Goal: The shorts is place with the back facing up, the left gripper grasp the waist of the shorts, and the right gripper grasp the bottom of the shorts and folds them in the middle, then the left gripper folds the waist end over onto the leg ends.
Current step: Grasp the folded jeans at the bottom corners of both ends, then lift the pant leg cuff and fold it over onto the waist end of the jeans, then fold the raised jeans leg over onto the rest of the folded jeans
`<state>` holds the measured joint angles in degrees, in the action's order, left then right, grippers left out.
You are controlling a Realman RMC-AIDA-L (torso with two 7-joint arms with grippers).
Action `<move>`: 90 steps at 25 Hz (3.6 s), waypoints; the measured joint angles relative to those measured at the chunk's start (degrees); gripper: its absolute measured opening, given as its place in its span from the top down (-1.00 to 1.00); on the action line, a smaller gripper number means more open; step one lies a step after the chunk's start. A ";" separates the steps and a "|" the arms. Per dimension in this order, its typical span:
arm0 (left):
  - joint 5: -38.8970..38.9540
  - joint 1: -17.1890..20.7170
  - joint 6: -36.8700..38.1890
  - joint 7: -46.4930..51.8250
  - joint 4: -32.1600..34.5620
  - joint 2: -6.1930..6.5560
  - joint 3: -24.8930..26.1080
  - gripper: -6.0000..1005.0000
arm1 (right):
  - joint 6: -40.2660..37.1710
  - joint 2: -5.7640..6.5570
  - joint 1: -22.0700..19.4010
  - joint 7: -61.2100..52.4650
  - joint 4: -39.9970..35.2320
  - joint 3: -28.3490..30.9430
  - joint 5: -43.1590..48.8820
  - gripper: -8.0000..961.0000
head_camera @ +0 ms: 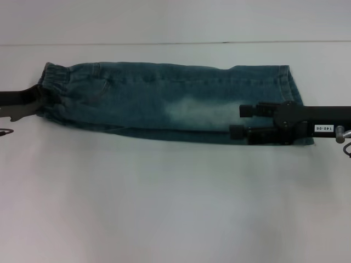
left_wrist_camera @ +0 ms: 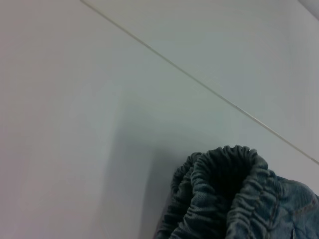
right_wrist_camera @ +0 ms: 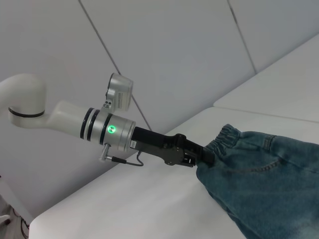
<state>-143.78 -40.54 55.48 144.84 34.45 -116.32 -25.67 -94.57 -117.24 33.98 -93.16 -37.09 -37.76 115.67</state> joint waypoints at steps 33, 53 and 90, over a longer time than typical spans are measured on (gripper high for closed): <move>13.42 -6.63 25.00 -5.72 14.83 0.42 -2.74 0.79 | 35.49 -3.26 5.89 47.53 29.35 0.75 -36.71 0.70; 17.38 -15.54 25.64 -4.06 16.48 0.47 -6.74 0.79 | 50.35 -4.28 25.79 66.48 47.18 1.09 -39.96 0.96; 26.60 -11.08 17.23 -19.68 5.78 -7.75 -14.25 0.73 | 32.74 -2.36 6.98 40.96 29.28 28.74 -37.98 0.95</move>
<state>-117.18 -51.62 72.71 125.15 40.23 -124.07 -39.92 -61.83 -119.60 40.96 -52.20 -7.81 -9.03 77.68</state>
